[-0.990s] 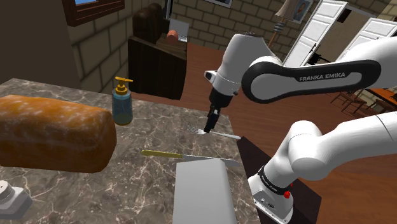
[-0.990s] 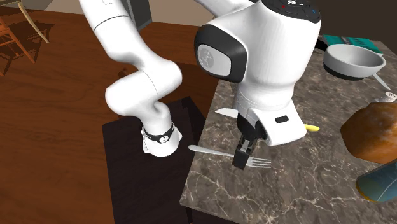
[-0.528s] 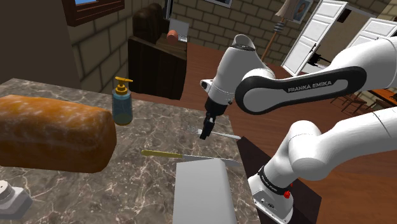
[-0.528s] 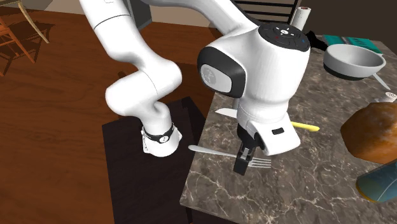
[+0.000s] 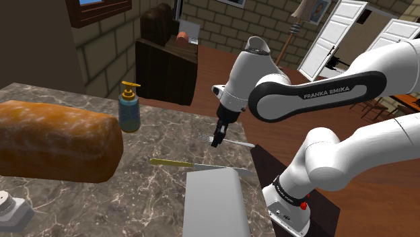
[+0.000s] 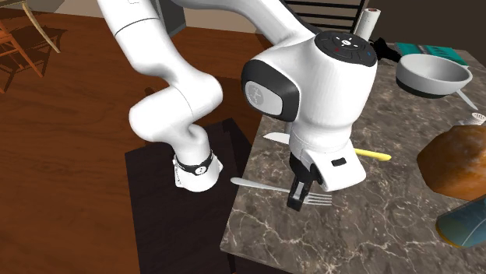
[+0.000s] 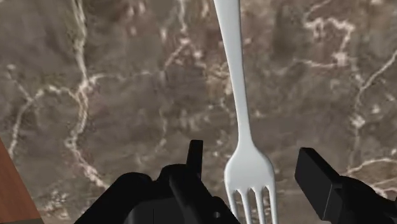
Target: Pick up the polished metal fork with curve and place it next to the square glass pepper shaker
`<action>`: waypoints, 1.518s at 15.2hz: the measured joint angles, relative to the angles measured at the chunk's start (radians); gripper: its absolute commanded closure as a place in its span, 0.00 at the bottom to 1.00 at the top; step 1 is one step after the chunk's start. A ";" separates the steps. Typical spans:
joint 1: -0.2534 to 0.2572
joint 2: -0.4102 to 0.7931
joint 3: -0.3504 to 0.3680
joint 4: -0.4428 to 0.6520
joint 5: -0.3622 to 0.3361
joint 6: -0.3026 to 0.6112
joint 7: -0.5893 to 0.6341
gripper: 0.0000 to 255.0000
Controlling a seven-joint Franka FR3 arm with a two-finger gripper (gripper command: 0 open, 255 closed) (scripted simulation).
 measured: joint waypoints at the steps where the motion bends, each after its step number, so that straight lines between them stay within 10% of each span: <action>1: -0.002 -0.003 -0.002 0.003 -0.010 0.001 0.000 1.00; 23: -0.005 -0.081 -0.021 0.127 -0.019 -0.207 0.006 1.00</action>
